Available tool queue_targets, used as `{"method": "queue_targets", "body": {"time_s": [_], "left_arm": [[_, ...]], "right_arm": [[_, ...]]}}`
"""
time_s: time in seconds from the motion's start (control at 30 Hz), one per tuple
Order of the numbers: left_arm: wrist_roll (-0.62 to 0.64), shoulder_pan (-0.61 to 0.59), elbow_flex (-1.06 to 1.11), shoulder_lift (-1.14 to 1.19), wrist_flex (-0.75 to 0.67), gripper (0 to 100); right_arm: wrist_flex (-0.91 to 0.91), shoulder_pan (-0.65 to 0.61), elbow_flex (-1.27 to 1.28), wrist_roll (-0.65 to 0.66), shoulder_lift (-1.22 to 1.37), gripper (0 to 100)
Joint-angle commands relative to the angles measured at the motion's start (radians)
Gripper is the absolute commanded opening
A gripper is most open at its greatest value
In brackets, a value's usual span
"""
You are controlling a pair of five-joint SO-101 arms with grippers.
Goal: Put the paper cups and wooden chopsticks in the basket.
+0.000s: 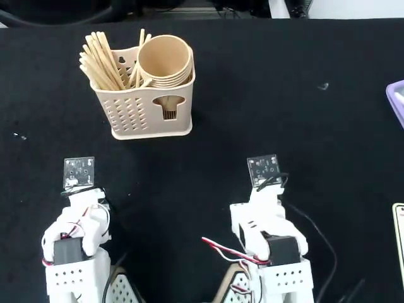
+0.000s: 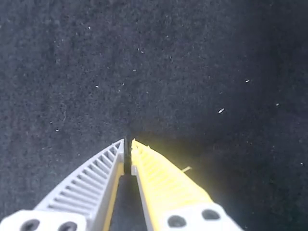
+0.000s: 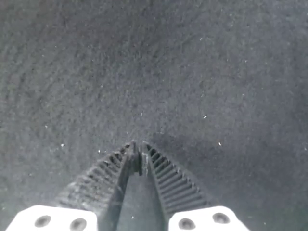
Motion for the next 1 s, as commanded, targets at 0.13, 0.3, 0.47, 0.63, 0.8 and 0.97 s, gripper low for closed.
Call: {"method": "queue_targets", "body": {"time_s": [0.13, 0.3, 0.47, 0.63, 0.8, 0.97], "left_arm": [[0.012, -0.008, 0.024, -0.008, -0.014, 3], [0.012, -0.002, 0.024, -0.008, -0.014, 3], [0.012, -0.001, 0.024, -0.014, -0.014, 3], [0.012, 0.061, 0.024, -0.015, -0.014, 3], [0.012, 0.185, 0.024, -0.015, -0.014, 3], [0.012, 0.183, 0.024, -0.015, -0.014, 3]], "right_arm": [[0.006, 0.005, 0.001, 0.008, -0.051, 1.3], [0.008, 0.080, -0.001, 0.009, -0.097, 1.3], [0.008, 0.123, -0.001, 0.009, -0.097, 1.3], [0.008, 0.129, -0.001, 0.009, -0.097, 1.3], [0.008, 0.126, -0.001, 0.009, -0.094, 1.3], [0.008, 0.127, -0.001, 0.009, -0.094, 1.3]]}}
